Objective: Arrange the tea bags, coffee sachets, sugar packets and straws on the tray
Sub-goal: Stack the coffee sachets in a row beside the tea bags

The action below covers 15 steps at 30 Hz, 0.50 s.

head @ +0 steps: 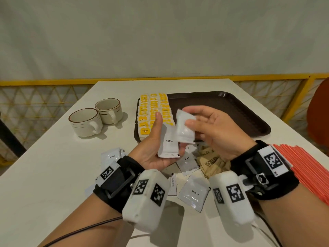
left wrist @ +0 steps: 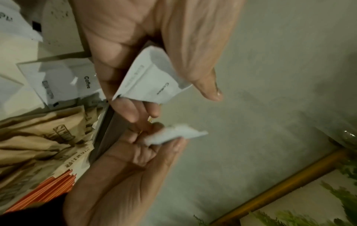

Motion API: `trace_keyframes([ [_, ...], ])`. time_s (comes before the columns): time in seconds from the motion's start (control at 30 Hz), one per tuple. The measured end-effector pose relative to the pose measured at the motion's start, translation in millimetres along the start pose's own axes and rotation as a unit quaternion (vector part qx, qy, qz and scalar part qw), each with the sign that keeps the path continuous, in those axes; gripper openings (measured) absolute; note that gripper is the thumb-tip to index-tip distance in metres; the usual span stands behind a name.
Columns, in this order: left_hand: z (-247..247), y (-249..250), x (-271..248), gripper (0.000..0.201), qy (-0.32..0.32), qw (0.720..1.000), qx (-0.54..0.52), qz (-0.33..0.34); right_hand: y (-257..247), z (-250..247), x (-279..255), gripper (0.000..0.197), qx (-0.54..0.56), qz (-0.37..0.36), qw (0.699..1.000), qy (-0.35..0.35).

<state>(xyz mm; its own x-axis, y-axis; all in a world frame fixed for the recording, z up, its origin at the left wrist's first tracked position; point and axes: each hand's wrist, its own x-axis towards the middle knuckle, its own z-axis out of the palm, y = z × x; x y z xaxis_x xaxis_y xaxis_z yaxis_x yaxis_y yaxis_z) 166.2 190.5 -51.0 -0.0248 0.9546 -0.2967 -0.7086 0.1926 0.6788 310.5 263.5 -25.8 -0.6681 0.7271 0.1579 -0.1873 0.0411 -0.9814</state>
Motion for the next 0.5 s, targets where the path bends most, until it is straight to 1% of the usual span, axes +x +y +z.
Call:
trace_keyframes([
  [0.1, 2, 0, -3, 0.083, -0.023, 1.000, -0.004, 0.001, 6, 13, 4, 0.018, -0.169, -0.011, 0.986, 0.000],
  [0.17, 1, -2, -4, 0.076, -0.028, 0.999, 0.011, 0.022, 11, 19, 9, 0.018, -0.232, -0.022, 0.972, 0.007],
  [0.23, 1, -2, -3, 0.066, -0.027, 0.999, 0.019, 0.035, 9, 19, 13, 0.029, -0.267, -0.037, 0.963, 0.004],
  [0.3, -1, 0, -2, 0.061, -0.023, 0.999, 0.015, 0.037, 0, 15, 15, 0.051, -0.287, -0.046, 0.956, -0.043],
  [0.33, -1, 1, -2, 0.060, -0.020, 0.999, 0.009, 0.036, -4, 14, 15, 0.065, -0.327, -0.050, 0.940, -0.081],
  [0.37, -2, 2, -2, 0.062, -0.015, 0.999, 0.003, 0.034, -8, 15, 14, 0.082, -0.388, -0.046, 0.912, -0.124],
  [0.4, -1, 3, -2, 0.065, -0.016, 0.999, -0.003, 0.031, -10, 17, 13, 0.097, -0.451, -0.040, 0.877, -0.163],
  [0.43, -1, 3, -3, 0.068, -0.024, 0.999, -0.008, 0.029, -9, 22, 13, 0.109, -0.509, -0.041, 0.839, -0.189],
  [0.47, 0, 4, -5, 0.070, -0.036, 0.999, -0.011, 0.026, -7, 26, 14, 0.115, -0.555, -0.051, 0.806, -0.198],
  [0.5, 0, 4, -5, 0.070, -0.045, 0.999, -0.007, 0.021, -4, 30, 14, 0.117, -0.584, -0.061, 0.785, -0.195],
])
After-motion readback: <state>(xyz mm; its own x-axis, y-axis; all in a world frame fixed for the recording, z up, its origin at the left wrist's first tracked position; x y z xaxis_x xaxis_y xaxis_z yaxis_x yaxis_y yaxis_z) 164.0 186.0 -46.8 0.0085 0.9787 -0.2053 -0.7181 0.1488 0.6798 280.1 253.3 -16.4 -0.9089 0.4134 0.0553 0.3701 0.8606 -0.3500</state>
